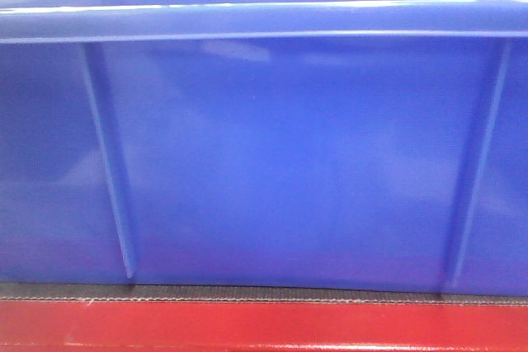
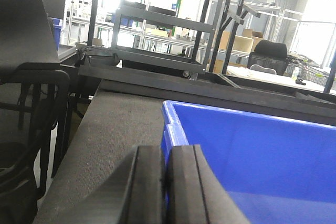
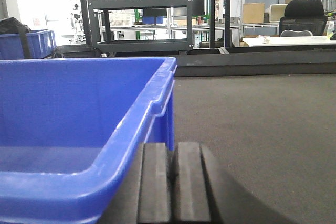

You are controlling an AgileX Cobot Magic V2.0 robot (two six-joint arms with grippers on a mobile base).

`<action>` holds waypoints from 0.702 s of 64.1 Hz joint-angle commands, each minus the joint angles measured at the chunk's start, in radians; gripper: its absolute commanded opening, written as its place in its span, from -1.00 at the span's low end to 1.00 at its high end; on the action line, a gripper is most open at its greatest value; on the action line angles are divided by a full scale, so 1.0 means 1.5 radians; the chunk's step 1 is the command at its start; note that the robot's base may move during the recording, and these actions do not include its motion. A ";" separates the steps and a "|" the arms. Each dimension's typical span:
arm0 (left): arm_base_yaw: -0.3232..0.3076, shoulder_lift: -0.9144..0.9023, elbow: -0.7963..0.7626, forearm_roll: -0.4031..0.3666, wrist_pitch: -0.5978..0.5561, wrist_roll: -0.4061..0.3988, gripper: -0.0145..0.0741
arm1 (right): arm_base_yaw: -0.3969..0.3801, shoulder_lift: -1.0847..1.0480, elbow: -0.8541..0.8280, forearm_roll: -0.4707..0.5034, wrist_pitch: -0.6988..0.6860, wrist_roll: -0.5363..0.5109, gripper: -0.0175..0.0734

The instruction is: Move blue bin to conveyor side

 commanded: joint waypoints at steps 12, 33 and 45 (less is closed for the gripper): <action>-0.001 -0.002 0.000 0.002 -0.014 0.001 -0.67 | -0.005 -0.003 0.001 -0.025 0.001 -0.007 -0.81; -0.001 -0.002 0.000 0.002 -0.014 0.001 -0.67 | -0.005 -0.003 0.001 -0.026 0.012 -0.007 -0.81; -0.001 -0.002 0.000 0.002 -0.014 0.001 -0.67 | -0.005 -0.003 0.001 -0.026 0.012 -0.007 -0.81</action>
